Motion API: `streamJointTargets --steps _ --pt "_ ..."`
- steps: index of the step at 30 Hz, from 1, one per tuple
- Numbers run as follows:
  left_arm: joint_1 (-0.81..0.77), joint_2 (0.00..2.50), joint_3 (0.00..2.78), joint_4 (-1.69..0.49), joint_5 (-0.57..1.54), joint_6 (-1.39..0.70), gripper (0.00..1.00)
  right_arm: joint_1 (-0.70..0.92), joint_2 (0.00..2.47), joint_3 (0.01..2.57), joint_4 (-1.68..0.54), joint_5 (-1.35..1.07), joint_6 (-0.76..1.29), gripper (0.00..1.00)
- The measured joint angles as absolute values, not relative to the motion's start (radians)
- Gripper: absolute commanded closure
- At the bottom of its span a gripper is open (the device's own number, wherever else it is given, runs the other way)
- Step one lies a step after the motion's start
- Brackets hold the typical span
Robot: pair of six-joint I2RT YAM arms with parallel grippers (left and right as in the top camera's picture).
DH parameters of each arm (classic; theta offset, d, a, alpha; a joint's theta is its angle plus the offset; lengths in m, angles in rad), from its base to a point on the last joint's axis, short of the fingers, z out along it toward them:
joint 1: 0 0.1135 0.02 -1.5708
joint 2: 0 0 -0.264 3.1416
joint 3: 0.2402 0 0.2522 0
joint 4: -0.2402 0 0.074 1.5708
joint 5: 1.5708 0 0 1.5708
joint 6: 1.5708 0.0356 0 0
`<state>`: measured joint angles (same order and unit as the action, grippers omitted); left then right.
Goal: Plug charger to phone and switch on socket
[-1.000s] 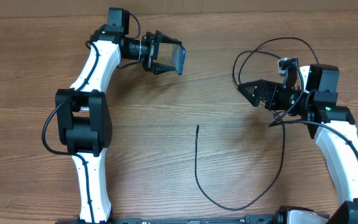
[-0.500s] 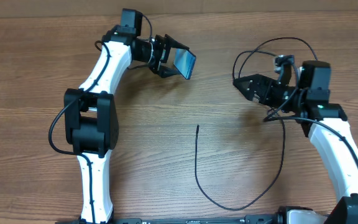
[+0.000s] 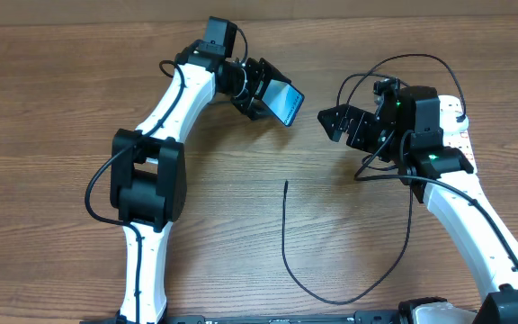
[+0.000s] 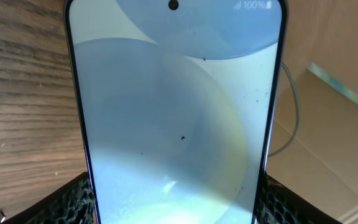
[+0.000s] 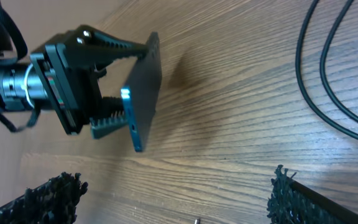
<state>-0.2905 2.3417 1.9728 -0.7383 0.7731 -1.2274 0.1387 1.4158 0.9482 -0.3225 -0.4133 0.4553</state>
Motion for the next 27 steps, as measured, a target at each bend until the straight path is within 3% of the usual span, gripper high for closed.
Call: streamJointTargets --steps 27 --pt "-0.414 2.315 2.001 -0.755 0.668 -1.306 0.96 0.14 1.465 0.948 -0.305 -0.405 0.499 0.0"
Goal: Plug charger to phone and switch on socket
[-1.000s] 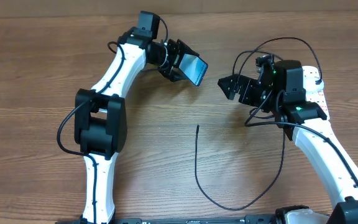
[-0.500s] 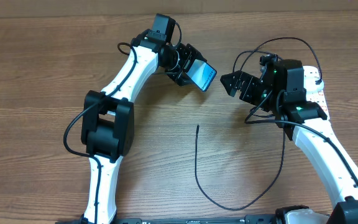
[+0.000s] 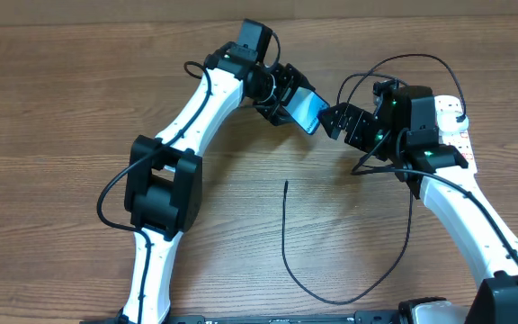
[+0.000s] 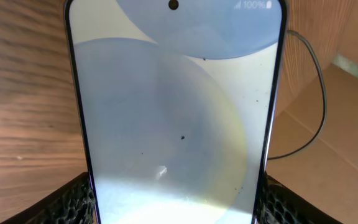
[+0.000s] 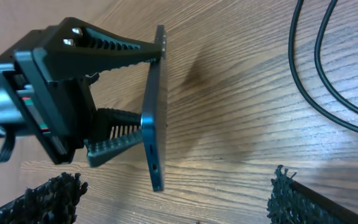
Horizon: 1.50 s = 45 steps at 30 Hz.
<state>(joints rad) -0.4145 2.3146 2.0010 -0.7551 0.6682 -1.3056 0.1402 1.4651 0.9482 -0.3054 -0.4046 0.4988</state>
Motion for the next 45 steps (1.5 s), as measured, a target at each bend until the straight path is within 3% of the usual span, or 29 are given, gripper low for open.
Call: streamJointTargets --steps 19,21,25,31,36,45 --pt "-0.513 2.314 2.064 -0.768 0.663 -1.363 0.96 0.14 1.481 0.948 -0.307 -0.387 0.505 0.01" --pt "-0.524 2.314 2.069 -0.778 0.665 -1.363 0.96 0.14 1.481 0.948 -0.307 -0.381 0.502 0.1" --pt "-0.538 2.314 2.072 -0.787 0.669 -1.364 0.96 0.14 1.481 0.948 -0.307 -0.351 0.508 0.18" --pt "-0.552 2.314 2.073 -0.791 0.675 -1.387 0.96 0.14 1.481 0.948 -0.307 -0.32 0.511 0.21" --pt "-0.564 2.314 2.073 -0.791 0.689 -1.412 0.96 0.14 1.481 0.948 -0.307 -0.301 0.512 0.29" --pt "-0.57 2.314 2.073 -0.791 0.707 -1.416 0.96 0.14 1.481 0.948 -0.307 -0.282 0.512 0.55"
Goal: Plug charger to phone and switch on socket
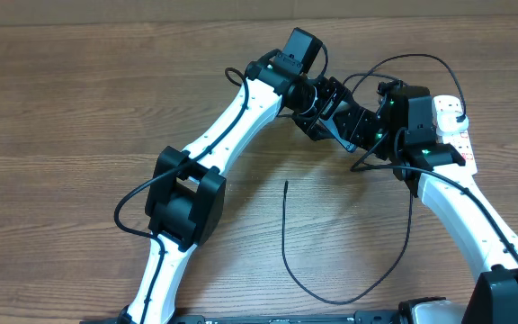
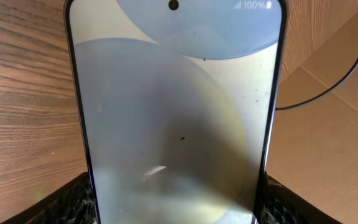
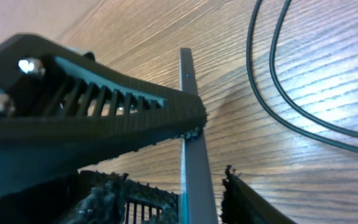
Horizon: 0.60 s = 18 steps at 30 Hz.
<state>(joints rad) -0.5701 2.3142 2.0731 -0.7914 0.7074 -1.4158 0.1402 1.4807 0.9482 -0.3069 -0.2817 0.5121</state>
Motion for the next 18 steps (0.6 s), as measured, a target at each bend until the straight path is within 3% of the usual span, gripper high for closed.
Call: streamJointTargets --steps 7,18 --pt "-0.57 2.314 2.073 -0.792 0.711 -1.416 0.96 0.14 1.481 0.948 -0.307 -0.281 0.511 0.71" --pt "-0.57 2.314 2.073 -0.789 0.715 -1.417 0.96 0.14 1.48 0.948 -0.308 -0.28 0.513 0.78"
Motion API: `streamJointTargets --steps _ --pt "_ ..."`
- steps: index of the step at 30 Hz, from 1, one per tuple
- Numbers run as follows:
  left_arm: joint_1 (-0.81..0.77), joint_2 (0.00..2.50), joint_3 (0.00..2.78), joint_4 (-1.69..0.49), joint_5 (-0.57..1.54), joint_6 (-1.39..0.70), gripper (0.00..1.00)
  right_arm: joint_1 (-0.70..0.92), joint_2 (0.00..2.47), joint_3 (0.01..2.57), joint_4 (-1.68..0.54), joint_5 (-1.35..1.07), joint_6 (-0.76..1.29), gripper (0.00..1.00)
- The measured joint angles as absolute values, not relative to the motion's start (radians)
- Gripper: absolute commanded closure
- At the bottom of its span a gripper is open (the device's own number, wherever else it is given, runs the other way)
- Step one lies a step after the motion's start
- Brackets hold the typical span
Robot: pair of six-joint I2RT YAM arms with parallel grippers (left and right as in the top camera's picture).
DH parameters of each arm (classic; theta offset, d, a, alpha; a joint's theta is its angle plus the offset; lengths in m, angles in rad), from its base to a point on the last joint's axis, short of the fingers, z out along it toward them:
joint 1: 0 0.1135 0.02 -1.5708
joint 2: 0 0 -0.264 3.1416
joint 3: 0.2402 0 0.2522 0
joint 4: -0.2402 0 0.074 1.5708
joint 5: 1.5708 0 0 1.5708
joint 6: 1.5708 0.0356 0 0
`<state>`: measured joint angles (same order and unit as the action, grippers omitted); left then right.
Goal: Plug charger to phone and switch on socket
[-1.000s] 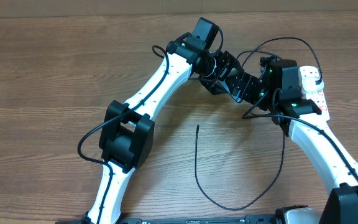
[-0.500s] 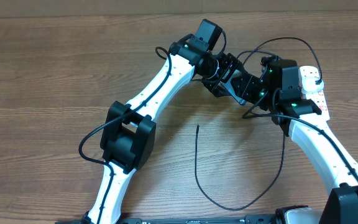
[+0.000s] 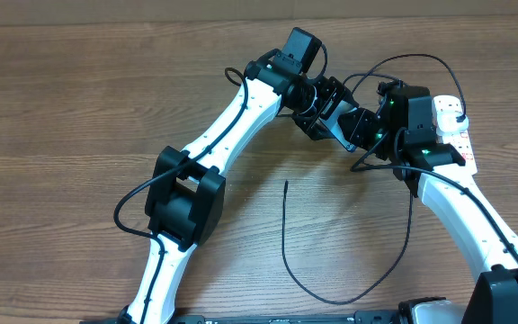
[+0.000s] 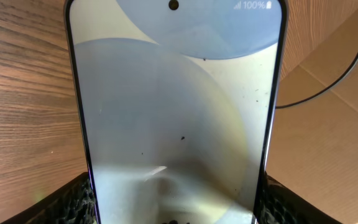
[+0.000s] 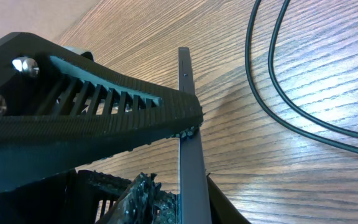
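Observation:
The phone [image 4: 176, 106], its screen lit, fills the left wrist view. My left gripper [image 4: 174, 202] is shut on its two long edges, with dark pads [image 4: 76, 199] showing at the bottom corners. In the right wrist view the phone [image 5: 188, 143] stands edge-on, and my right gripper [image 5: 188, 202] is shut on its near end. Overhead, the left gripper [image 3: 326, 106] and right gripper [image 3: 356, 126] meet at the back right, hiding most of the phone. The black charger cable [image 3: 283, 234] lies loose on the table. The white socket strip [image 3: 454, 126] sits behind the right arm.
The cable's free end [image 3: 286, 184] points up mid-table, and its loop runs toward the front edge. Two black cable strands [image 5: 272, 81] lie on the wood beyond the phone. A cardboard surface [image 4: 328, 124] shows to the right of the phone.
The right gripper's fingers stood apart on either side of the phone's end and are now shut against it. Both arms and the cable are where they were.
The left gripper held the lit phone at the back middle, apart from the open right gripper. It then stood closer, then with the phone's end between the right's open fingers. Now both grippers hold the phone.

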<state>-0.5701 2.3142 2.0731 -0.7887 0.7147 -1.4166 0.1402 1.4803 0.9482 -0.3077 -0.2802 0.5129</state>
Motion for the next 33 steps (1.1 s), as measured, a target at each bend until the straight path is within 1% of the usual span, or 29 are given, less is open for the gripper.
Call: streamJointTargets --steps 11,16,22,24,25,27,28,29,31,32,33 --pt "-0.57 2.314 2.074 -0.773 0.718 -1.442 0.96 0.14 1.481 0.948 -0.308 -0.262 0.511 0.88" --pt "-0.57 2.314 2.074 -0.77 0.718 -1.445 0.96 0.14 1.481 0.948 -0.308 -0.255 0.511 0.96" --pt "-0.57 2.314 2.074 -0.77 0.718 -1.447 0.96 0.139 1.481 0.948 -0.312 -0.253 0.512 0.96" --pt "-0.57 2.314 2.074 -0.771 0.717 -1.447 0.95 0.139 1.481 0.948 -0.314 -0.253 0.513 0.96" --pt "-0.57 2.314 2.074 -0.771 0.717 -1.448 0.88 0.139 1.481 0.948 -0.314 -0.253 0.512 0.96" --pt "-0.57 2.314 2.074 -0.771 0.717 -1.448 0.67 0.139 1.481 0.948 -0.314 -0.253 0.511 0.96" --pt "-0.57 2.314 2.074 -0.771 0.717 -1.448 0.53 0.139 1.481 0.948 -0.314 -0.253 0.512 0.96" --pt "-0.57 2.314 2.074 -0.771 0.717 -1.448 0.43 0.139 1.481 0.948 -0.315 -0.253 0.512 0.96" --pt "-0.57 2.314 2.074 -0.771 0.717 -1.449 0.16 0.139 1.48 0.948 -0.315 -0.253 0.513 0.96" --pt "-0.57 2.314 2.074 -0.771 0.717 -1.448 0.04 0.139 1.481 0.948 -0.314 -0.253 0.512 0.96" --pt "-0.57 2.314 2.074 -0.771 0.717 -1.446 0.0 0.139 1.481 0.949 -0.314 -0.254 0.512 0.96"
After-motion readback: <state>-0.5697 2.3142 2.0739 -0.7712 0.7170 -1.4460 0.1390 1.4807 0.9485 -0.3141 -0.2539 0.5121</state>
